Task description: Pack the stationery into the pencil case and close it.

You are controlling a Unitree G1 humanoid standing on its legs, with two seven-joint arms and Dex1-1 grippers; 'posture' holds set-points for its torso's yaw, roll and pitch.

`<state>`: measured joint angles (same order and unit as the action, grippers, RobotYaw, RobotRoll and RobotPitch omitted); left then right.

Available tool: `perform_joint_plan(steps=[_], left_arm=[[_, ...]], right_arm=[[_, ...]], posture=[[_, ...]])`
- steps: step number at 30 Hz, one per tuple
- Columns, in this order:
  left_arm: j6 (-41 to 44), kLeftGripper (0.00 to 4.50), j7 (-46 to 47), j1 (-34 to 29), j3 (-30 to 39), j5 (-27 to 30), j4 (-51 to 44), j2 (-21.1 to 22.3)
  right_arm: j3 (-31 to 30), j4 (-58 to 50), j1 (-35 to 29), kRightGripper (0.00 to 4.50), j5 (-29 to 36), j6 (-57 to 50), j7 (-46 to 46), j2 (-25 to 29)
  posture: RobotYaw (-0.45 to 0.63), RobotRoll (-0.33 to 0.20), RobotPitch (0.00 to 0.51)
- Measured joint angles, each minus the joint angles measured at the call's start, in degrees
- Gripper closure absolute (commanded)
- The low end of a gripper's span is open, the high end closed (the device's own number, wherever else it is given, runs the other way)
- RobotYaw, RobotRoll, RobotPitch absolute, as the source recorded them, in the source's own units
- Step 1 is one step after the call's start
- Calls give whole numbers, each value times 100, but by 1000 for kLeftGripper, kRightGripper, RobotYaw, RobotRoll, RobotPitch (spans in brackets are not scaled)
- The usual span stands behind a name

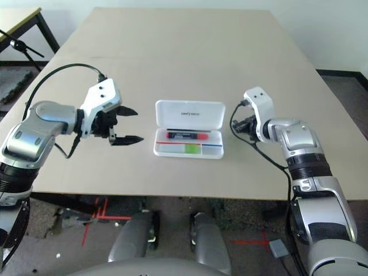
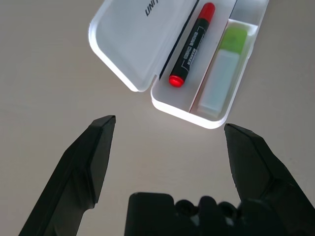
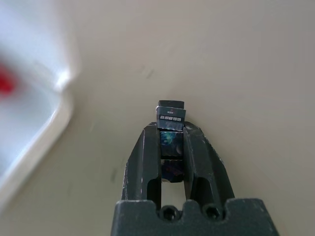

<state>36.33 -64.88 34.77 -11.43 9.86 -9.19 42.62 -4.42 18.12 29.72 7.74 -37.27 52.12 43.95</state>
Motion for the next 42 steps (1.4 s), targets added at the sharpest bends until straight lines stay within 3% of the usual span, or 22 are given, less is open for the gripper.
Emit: perform_joint_plan(steps=[9, 13, 17, 29, 42], left_arm=[[-227, 0, -114, -135, 240, 501, 198, -6], [-81, 0, -234, -141, 423, 976, 239, -137], [8, 0, -253, -141, 590, 1303, 258, -194], [-101, 0, -141, -207, 671, 1394, 300, -323], [-74, 0, -39, -403, 687, 1467, 109, -294]], right_arm=[[28, -942, -402, 4163, 245, 1301, 2006, 1383], [-55, -1297, -384, 4163, 293, 1559, 2639, 1540], [-391, -1364, -149, 4163, 248, 1708, 2934, 1410], [-1251, -1238, 616, 4163, -14, 1751, 3127, 472], [-1358, -396, 771, 4163, -433, 2360, 3109, 22]], posture=[[241, 0, 97], [236, 0, 97], [238, 0, 100], [268, 0, 116], [294, 0, 117]])
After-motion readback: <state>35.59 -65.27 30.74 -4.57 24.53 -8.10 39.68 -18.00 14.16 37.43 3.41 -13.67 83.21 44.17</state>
